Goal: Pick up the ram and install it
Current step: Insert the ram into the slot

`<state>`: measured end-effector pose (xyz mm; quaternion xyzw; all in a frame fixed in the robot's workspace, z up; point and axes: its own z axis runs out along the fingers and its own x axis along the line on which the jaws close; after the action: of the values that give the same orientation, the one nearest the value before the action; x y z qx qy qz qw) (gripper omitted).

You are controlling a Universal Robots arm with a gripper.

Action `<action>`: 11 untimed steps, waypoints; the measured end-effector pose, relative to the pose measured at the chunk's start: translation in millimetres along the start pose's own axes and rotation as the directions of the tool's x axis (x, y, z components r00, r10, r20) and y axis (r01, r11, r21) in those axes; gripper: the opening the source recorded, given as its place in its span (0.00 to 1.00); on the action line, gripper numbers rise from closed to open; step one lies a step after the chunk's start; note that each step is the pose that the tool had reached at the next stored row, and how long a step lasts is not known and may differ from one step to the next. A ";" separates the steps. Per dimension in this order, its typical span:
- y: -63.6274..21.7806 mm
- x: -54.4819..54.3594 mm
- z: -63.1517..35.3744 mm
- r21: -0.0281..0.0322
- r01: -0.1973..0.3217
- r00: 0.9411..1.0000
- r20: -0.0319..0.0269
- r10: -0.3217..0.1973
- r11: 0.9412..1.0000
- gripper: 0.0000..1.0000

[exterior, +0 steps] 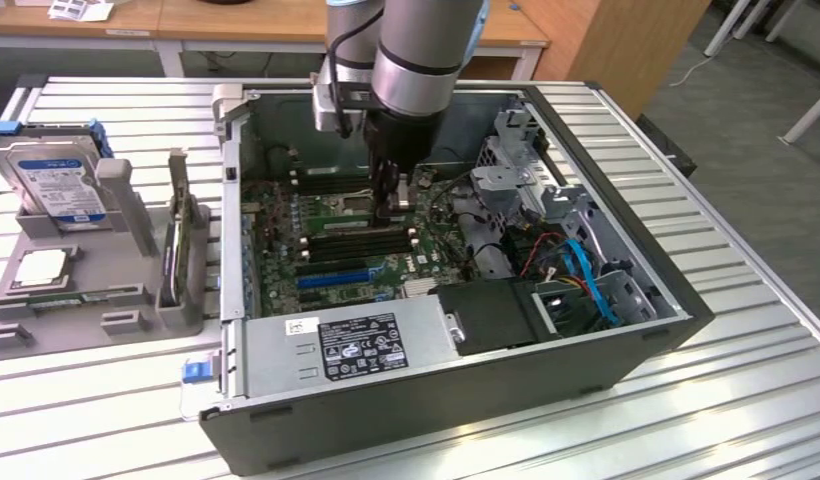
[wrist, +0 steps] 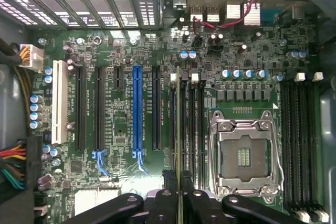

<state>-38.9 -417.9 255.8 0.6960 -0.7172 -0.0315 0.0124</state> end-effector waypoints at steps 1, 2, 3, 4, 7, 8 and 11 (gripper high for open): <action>-0.1 0.0 1.8 0.000 0.000 1.000 0.000 0.000 1.000 0.14; -0.3 0.0 3.6 0.000 0.000 1.000 0.000 0.000 1.000 0.14; -0.3 0.1 5.4 0.000 0.000 1.000 0.000 0.000 1.000 0.14; -0.5 0.2 7.2 0.000 0.000 1.000 0.000 0.000 1.000 0.14; -0.8 0.3 12.7 0.000 0.000 1.000 0.000 0.000 1.000 0.14; -0.9 0.4 14.5 0.000 0.000 1.000 0.000 0.000 1.000 0.14; -1.3 0.5 19.9 0.000 0.000 1.000 0.000 0.000 1.000 0.14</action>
<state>-38.9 -417.8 235.9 0.6960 -0.7173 -0.0316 0.0123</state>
